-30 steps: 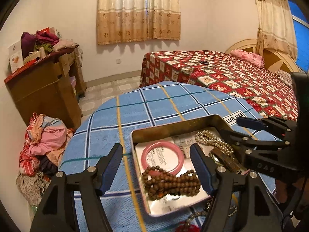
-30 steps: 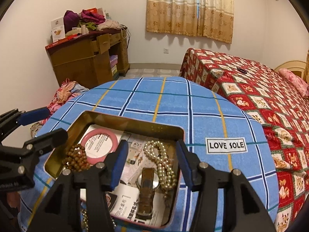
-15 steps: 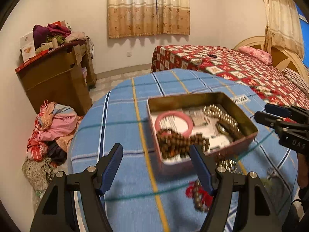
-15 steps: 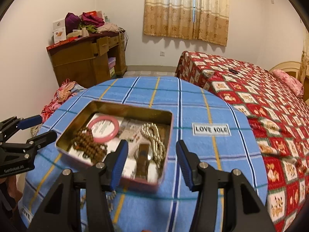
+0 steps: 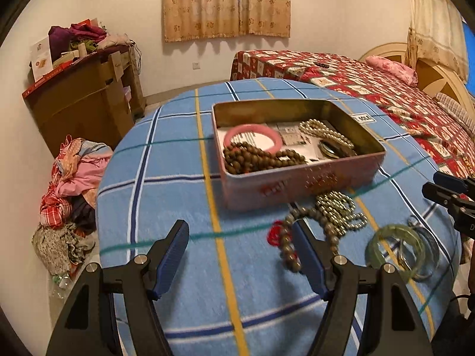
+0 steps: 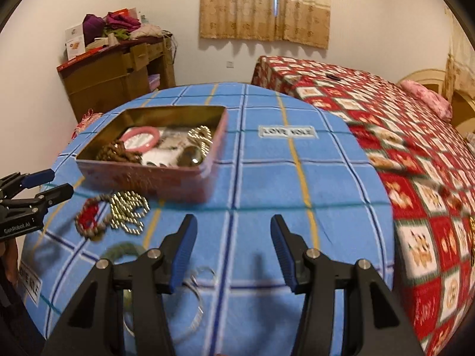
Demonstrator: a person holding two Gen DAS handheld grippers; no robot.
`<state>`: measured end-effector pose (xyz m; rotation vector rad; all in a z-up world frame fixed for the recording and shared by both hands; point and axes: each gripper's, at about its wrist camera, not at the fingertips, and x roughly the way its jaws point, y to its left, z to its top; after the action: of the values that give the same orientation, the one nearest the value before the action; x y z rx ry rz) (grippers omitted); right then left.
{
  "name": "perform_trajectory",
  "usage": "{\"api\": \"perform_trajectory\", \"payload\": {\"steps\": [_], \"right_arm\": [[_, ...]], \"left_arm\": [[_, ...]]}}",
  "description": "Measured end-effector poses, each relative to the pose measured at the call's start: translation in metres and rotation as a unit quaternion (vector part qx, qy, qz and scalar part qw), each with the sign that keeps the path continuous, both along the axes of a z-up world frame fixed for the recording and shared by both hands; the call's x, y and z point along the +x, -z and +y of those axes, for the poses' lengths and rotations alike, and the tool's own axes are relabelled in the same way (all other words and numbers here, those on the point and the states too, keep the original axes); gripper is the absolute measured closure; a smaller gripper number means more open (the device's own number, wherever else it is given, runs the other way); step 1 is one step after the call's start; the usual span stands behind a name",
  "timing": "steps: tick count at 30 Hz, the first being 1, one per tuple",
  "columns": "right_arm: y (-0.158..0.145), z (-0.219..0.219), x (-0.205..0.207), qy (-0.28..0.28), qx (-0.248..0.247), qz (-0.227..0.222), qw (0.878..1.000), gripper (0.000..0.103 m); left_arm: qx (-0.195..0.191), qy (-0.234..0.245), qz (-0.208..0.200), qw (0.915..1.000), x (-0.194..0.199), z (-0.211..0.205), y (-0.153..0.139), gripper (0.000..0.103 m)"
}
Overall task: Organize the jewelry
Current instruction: 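Withdraw both grippers from the tin toward the remaining jewelry, then lower the right gripper onto the green jade bangle and close on it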
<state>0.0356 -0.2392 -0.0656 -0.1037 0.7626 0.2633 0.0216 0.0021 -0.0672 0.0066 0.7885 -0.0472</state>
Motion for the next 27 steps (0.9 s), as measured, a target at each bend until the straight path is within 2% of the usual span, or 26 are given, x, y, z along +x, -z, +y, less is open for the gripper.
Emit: {"api": "perform_trajectory", "payload": {"steps": [4,10,15,19,22,23,24,25,27], "right_arm": [[0.001,-0.009,-0.013,0.002,0.000,0.001,1.000,0.049],[0.002,-0.001,-0.019,-0.018,0.002,0.004,1.000,0.050],[-0.001,0.016,-0.021,-0.043,0.009,-0.001,0.999,0.050],[0.001,0.035,-0.019,-0.069,0.012,0.002,0.998,0.051],[0.005,0.050,-0.019,-0.093,0.003,0.010,0.996,0.056],[0.009,0.054,-0.019,-0.096,-0.007,0.015,0.995,0.061],[0.012,0.057,-0.018,-0.099,-0.013,0.022,0.995,0.072],[0.017,0.059,-0.017,-0.104,-0.016,0.033,0.994,0.078],[0.022,0.059,-0.018,-0.108,-0.020,0.042,0.993,0.086]], "left_arm": [[0.003,0.008,-0.001,1.0000,-0.006,-0.008,-0.001,0.031],[0.005,0.026,-0.005,0.9996,-0.012,-0.020,-0.004,0.031],[0.004,0.006,0.014,0.9999,-0.006,-0.011,0.009,0.031],[0.000,0.001,0.011,0.9999,-0.008,-0.008,0.008,0.031],[-0.003,0.002,0.011,0.9999,-0.008,-0.007,0.009,0.031],[-0.003,0.002,0.013,0.9999,-0.007,-0.007,0.010,0.031],[-0.003,0.003,0.014,0.9999,-0.007,-0.007,0.012,0.031],[-0.006,0.005,0.020,0.9998,-0.006,-0.007,0.014,0.031],[-0.015,0.010,0.025,0.9995,-0.006,-0.007,0.017,0.031]]}}
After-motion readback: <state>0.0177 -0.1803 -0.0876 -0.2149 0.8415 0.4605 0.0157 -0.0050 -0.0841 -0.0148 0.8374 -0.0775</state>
